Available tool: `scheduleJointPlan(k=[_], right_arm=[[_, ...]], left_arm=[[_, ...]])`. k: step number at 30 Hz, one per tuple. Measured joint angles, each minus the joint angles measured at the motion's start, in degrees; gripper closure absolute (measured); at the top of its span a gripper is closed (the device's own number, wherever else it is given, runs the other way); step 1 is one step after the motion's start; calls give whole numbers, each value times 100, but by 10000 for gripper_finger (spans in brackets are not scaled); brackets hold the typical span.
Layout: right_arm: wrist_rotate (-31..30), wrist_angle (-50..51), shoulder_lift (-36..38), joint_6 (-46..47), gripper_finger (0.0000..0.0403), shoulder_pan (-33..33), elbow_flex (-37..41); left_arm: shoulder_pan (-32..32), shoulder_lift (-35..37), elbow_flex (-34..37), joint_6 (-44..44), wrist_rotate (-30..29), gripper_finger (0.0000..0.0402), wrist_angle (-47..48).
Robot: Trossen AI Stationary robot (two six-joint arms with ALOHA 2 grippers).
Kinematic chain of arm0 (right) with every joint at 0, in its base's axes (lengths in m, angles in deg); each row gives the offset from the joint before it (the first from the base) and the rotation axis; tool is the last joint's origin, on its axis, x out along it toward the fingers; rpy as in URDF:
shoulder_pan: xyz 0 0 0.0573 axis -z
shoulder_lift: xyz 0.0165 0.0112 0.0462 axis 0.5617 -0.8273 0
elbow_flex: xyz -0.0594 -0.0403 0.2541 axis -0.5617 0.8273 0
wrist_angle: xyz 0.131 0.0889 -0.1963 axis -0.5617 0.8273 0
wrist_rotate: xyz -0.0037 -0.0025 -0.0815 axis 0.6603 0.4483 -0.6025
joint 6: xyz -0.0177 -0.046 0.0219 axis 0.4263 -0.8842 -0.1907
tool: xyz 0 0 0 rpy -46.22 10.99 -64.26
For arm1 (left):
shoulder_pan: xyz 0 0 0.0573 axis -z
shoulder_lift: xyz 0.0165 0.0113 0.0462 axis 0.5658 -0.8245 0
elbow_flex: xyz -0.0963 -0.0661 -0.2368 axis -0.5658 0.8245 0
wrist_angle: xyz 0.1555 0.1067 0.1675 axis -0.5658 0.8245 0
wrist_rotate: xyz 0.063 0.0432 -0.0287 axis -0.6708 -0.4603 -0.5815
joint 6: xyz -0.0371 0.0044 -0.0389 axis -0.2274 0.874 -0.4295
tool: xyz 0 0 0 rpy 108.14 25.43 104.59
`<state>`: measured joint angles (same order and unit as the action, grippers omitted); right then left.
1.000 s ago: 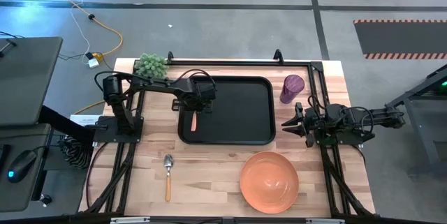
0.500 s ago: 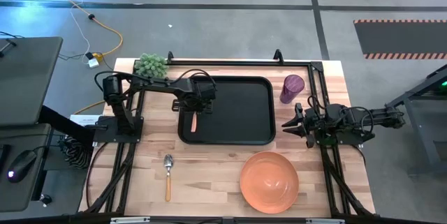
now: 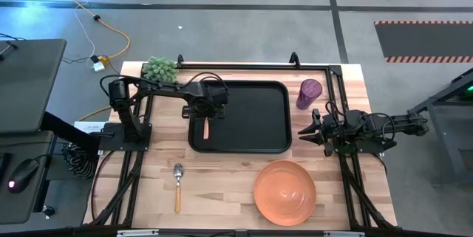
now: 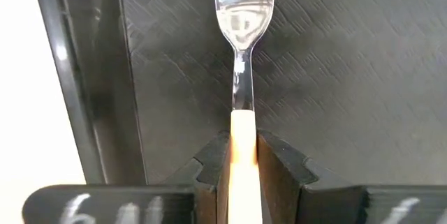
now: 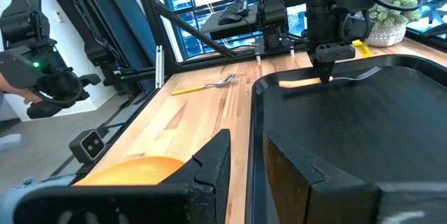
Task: Pick and place plate/cup/fork/spoon on tray
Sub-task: Put the orange fork into the black tray
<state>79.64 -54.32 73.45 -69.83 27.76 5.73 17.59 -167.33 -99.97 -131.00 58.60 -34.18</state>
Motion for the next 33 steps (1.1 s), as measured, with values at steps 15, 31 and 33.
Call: scheduleJointPlan(k=[15, 31, 33], right_arm=[[-22, 0, 0, 13, 324, 0, 0], [-23, 0, 0, 13, 324, 0, 0], [-22, 0, -1, 13, 324, 0, 0]], left_arm=[[46, 0, 0, 146, -260, 341, -2], [46, 0, 0, 191, -353, 341, -5], [35, 0, 0, 196, -371, 341, -15]])
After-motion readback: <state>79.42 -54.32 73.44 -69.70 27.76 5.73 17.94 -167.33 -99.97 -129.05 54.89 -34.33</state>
